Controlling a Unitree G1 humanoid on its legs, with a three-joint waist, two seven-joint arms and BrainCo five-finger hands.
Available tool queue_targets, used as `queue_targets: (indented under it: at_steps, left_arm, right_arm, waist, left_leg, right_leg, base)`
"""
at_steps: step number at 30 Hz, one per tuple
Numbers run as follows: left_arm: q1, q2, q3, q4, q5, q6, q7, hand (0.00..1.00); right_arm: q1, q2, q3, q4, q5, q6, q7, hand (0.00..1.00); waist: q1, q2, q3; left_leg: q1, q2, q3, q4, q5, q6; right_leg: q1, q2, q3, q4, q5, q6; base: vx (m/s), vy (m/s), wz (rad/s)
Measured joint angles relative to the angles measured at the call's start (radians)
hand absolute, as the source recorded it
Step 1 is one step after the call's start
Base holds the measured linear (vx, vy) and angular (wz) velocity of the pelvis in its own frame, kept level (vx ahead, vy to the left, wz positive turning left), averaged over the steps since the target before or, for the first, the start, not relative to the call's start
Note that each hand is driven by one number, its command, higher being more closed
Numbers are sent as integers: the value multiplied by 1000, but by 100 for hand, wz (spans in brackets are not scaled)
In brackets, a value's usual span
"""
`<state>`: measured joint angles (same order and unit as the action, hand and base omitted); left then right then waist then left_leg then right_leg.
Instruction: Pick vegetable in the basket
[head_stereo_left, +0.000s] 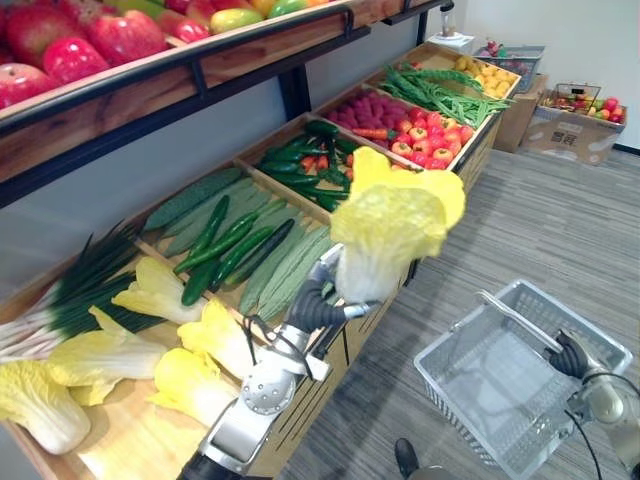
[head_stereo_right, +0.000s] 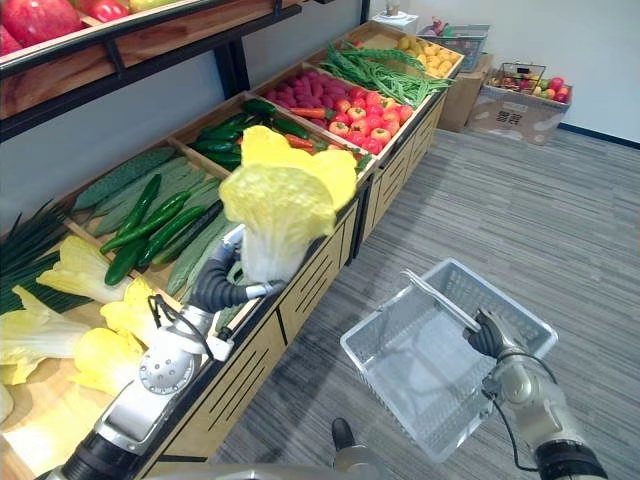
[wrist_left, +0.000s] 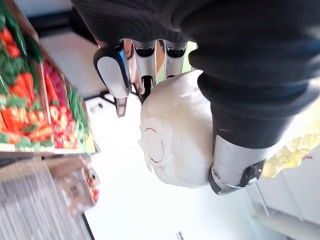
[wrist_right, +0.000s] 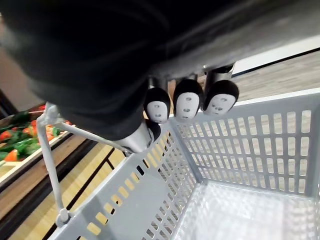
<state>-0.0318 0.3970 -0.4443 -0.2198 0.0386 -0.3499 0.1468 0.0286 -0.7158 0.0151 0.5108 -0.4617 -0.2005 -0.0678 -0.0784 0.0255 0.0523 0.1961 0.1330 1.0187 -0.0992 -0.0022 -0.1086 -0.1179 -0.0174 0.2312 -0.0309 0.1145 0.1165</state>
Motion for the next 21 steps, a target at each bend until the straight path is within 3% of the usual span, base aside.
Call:
queue_targets:
  at_steps: [4, 6, 10, 13, 21]
  left_arm:
    - [-84, 82, -104, -4, -52, -23, -61, 100]
    - [-139, 148, -176, -4, -76, -39, -101, 100]
    - [-197, 176, -264, -13, -118, -48, -147, 100]
    - [-215, 205, -317, -14, -146, -56, -165, 100]
    - [-257, 280, -456, 19, -139, -57, -233, 100]
  right_arm:
    - [7, -69, 54, -105, 0, -32, 22, 100]
    - [6, -117, 108, -162, 1, -57, 32, 100]
    - [5, -176, 181, -193, 3, -95, 36, 100]
    - [0, -202, 230, -220, 3, -96, 41, 100]
    - [-51, -278, 322, -287, 6, -133, 73, 100]
  waist:
    - [3, -3, -4]
    - [2, -5, -8]
    - [-1, -2, -14]
    - [-1, -2, -15]
    - [-4, -2, -15]
  left_leg:
    - [18, 13, 49, 19, -17, -12]
    - [15, 62, 75, 124, -79, -26]
    - [14, 109, 104, 220, -133, -37]
    - [16, 128, 119, 256, -156, -41]
    - [13, 138, 152, 297, -191, -48]
  right_leg:
    - [1, 16, 31, 3, 1, -1]
    - [2, 26, 48, 17, 4, -5]
    - [4, 39, 54, 21, 4, -6]
    - [-1, 49, 57, 34, 4, -6]
    - [-20, 54, 92, 43, 4, -6]
  base:
    - [19, -22, -28]
    - [50, -41, -37]
    - [12, -17, -24]
    - [-29, 5, -15]
    - [-59, -2, -13]
